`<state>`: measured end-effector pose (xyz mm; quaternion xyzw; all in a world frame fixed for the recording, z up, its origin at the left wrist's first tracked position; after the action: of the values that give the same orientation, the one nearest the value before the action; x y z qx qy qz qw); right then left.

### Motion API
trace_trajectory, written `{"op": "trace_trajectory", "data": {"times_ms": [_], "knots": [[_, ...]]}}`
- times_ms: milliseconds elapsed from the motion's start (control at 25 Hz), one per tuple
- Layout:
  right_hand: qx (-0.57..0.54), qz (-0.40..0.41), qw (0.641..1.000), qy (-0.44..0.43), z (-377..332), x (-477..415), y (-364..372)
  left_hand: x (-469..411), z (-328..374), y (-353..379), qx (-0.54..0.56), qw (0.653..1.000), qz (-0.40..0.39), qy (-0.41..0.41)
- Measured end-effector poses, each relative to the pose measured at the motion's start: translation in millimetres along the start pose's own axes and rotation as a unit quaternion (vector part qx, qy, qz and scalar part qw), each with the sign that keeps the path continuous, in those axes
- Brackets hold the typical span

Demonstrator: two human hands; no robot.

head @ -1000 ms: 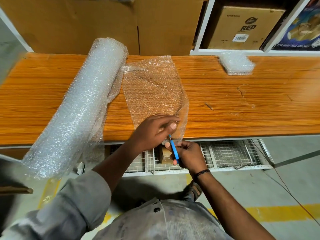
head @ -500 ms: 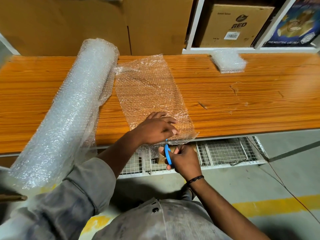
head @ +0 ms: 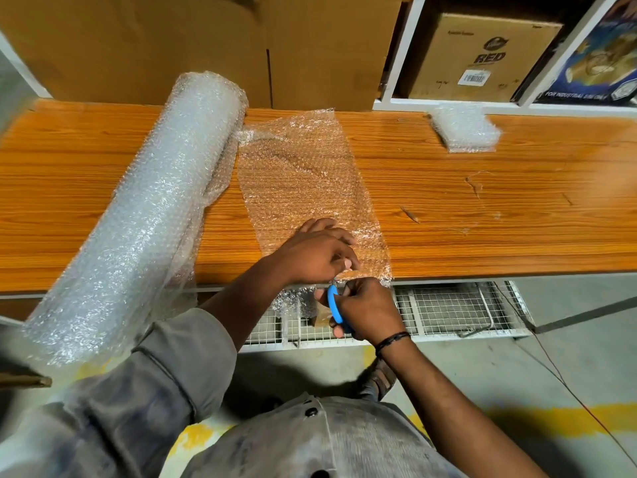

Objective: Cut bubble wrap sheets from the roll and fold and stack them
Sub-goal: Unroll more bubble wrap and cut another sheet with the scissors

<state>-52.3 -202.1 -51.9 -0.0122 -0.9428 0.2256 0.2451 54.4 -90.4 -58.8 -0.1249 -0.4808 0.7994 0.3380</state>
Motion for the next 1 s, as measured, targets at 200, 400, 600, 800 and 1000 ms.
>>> {"op": "trace_trajectory", "data": {"times_ms": [200, 400, 600, 800, 1000], "knots": [[-0.101, -0.044, 0.994, 0.001, 6.2, -9.3, -5.8, 28.0, -35.3, -13.9, 0.107, 0.970, 0.208, -0.068], [-0.187, -0.076, 0.979, -0.003, 11.0, -17.1, -2.0, 60.5, -52.6, 12.8, 0.037, 0.975, 0.212, -0.050], [-0.217, -0.087, 0.972, -0.005, 3.1, -20.6, 5.6, 58.3, -54.8, 13.6, 0.013, 0.968, 0.244, -0.054], [-0.206, -0.083, 0.975, 0.003, -2.5, -19.5, 9.0, 57.1, -51.3, 12.9, 0.060, 0.960, 0.270, -0.046], [-0.169, -0.068, 0.983, 0.007, -4.3, -26.9, 11.3, 60.7, -52.9, 12.8, 0.101, 0.957, 0.272, -0.018]]}}
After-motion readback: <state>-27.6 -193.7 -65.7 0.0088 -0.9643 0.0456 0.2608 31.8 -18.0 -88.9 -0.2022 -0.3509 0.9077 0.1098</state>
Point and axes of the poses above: each hand's wrist, its own x-axis away from the middle knuckle, its own y-axis out of the palm, z = x × y, the point moved 4 cm from there along -x, towards the middle knuckle, and after that the axes turned 3 degrees about -y, right-handed, at the moved point
